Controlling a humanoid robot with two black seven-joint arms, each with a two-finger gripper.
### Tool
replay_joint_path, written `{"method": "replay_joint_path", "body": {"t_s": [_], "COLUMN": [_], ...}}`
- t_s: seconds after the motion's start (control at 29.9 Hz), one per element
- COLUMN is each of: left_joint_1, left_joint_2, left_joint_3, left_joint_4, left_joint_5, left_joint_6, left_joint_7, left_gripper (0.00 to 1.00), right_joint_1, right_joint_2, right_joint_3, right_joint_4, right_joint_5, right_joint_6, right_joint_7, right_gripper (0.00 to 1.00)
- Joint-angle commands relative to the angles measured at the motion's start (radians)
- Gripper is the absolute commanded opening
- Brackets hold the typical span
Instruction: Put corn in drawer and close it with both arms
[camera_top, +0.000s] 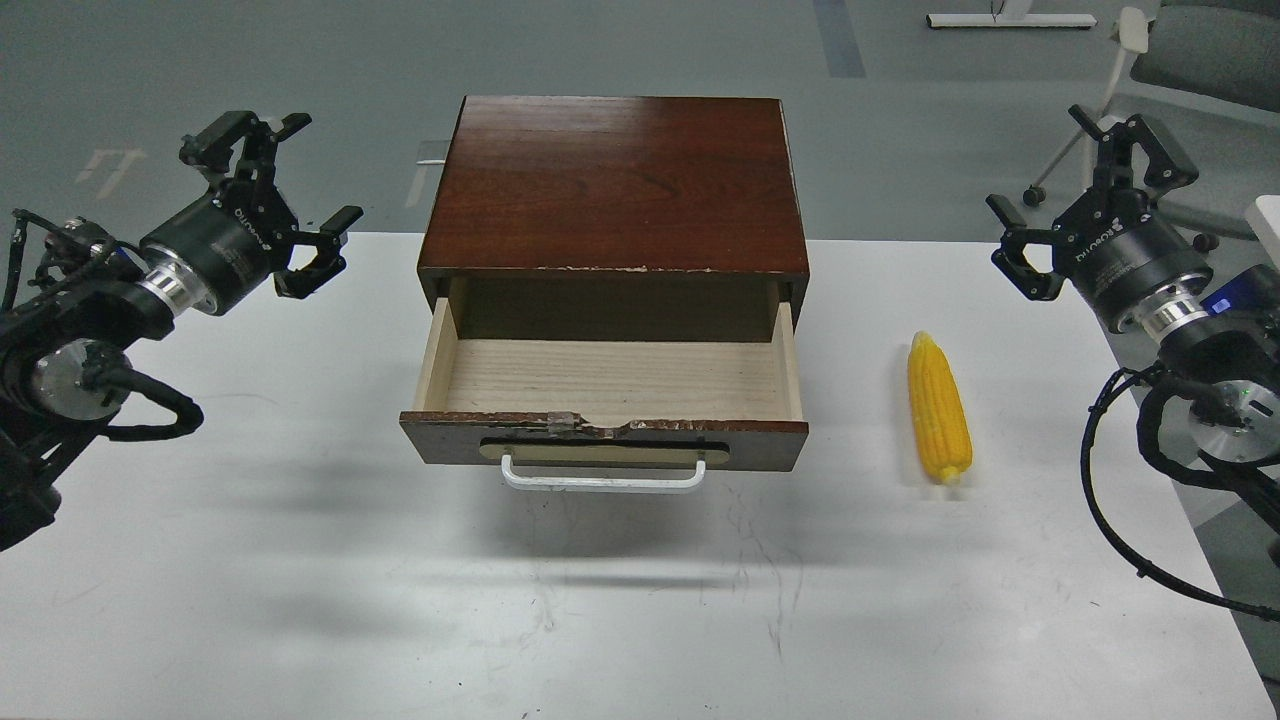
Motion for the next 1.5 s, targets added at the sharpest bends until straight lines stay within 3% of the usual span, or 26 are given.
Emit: {"method": "replay_joint_path", "body": {"t_s": [0.0, 1.47], "left_joint_1": [0.018, 0.07], "left_joint_2": [-0.003, 0.043], "left_joint_3": [0.0, -0.016], "left_joint_4": [0.001, 0.006], "left_joint_5": [0.0, 0.0], "left_joint_6": [-0.004, -0.024], "left_joint_7": [0.0, 0.0], "left_gripper": [0.98, 0.98], "right_joint_1": [0.015, 0.076], "right_joint_2": [0.002, 0.06], "right_joint_3": [-0.045, -0.088], "right_joint_4": [0.0, -0.042], "right_joint_5": [-0.006, -0.006], "right_joint_6": [0.004, 0.007], "right_joint_7": [-0.002, 0.009], "right_gripper": [1.0, 1.0]}}
